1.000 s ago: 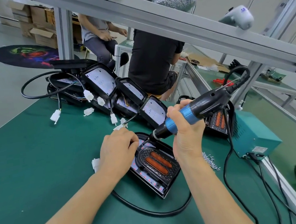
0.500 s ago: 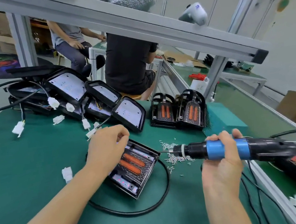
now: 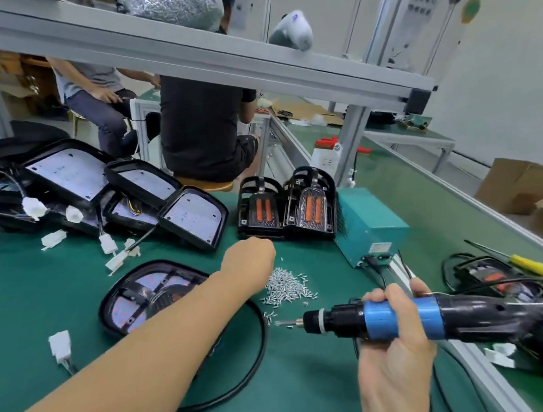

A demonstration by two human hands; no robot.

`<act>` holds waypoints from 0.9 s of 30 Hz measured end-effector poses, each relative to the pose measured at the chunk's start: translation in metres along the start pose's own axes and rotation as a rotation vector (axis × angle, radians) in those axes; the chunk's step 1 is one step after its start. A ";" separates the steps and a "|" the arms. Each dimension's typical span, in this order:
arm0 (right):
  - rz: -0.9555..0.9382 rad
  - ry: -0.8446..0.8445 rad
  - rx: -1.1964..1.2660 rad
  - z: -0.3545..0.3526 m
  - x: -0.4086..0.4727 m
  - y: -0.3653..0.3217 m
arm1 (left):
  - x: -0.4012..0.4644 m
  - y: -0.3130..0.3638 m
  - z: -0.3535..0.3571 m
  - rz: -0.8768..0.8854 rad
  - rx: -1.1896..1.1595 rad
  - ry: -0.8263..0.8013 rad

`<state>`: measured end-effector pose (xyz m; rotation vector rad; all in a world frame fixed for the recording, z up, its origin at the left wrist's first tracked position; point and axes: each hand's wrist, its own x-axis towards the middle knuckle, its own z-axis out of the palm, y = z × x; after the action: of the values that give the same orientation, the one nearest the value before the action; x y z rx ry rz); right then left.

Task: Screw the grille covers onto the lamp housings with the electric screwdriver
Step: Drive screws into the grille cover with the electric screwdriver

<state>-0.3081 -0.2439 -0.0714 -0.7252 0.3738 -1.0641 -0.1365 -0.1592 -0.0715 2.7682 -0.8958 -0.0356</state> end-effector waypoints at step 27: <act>0.002 -0.125 0.119 0.010 0.005 -0.030 | -0.060 -0.019 -0.025 0.165 -0.691 0.131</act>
<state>-0.3187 -0.2536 -0.0430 -0.6809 0.2022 -1.0246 -0.1722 -0.1044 -0.0538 2.0315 -0.8687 -0.1115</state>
